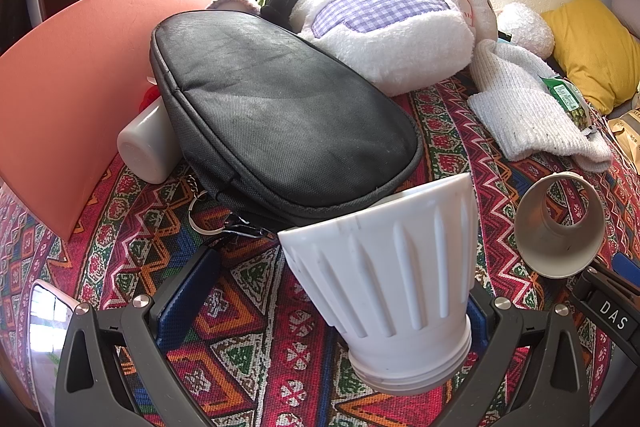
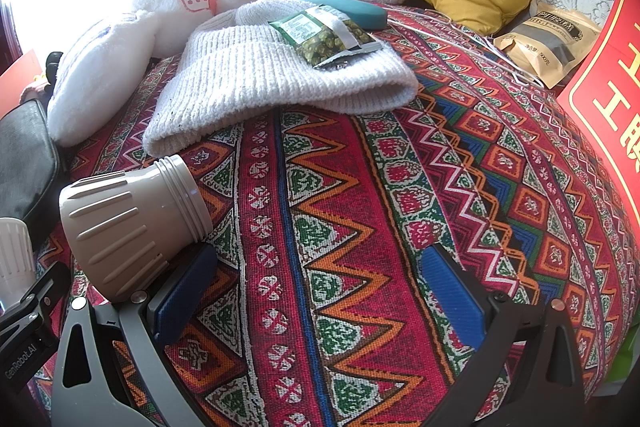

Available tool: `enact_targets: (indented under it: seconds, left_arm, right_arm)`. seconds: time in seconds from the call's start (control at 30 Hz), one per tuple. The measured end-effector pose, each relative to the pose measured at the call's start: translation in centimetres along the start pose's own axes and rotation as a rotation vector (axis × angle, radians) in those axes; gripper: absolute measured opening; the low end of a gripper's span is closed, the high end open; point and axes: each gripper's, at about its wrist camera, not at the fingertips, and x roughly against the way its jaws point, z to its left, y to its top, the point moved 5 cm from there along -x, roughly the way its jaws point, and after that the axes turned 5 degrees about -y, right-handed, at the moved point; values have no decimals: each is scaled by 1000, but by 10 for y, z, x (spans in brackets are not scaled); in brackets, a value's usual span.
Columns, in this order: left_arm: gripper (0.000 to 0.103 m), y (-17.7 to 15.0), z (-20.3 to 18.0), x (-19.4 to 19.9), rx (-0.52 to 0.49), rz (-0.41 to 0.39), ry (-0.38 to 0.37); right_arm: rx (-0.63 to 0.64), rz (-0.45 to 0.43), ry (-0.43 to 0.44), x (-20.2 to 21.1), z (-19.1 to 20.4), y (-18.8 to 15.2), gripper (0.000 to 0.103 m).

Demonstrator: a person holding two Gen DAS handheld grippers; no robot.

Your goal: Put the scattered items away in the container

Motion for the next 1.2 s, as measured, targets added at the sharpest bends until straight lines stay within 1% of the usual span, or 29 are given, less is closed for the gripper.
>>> enact_targets:
  seconds: [0.07,0.17,0.3,0.4,0.8,0.9,0.97,1.03,1.1,1.2]
  left_arm:
    - [103,0,0,0,0,0,1]
    - [103,0,0,0,-1,0,2]
    - [103,-1,0,0,2,0,-2]
    - [103,1,2,-1,2,0,-1]
    - [103,3,0,-2,2,6,16]
    - [103,3,2,-2,1,8,-8]
    - [103,3,2,-2,-31,16,-38]
    - [103,3,3,-1,-56,20,-68]
    - [103,4,5,0,-48,24,-92]
    - [103,3,7,2,-49,25,-101]
  right_arm:
    - [-1,1,2,0,0,0,102]
    - [-32,0,45,1,-6,-1,103]
    - [4,-2,-2,3,1,-3,102]
    - [-4,-1,9,1,-1,-1,102]
    - [3,-1,0,1,0,-1,102]
    - [6,0,-12,1,1,-1,102]
    - [5,2,-33,2,1,-1,102]
    - [-11,10,-33,3,-1,-1,102]
    - [-23,19,-24,2,-1,0,102]
    - [-46,55,-27,0,-1,3,102]
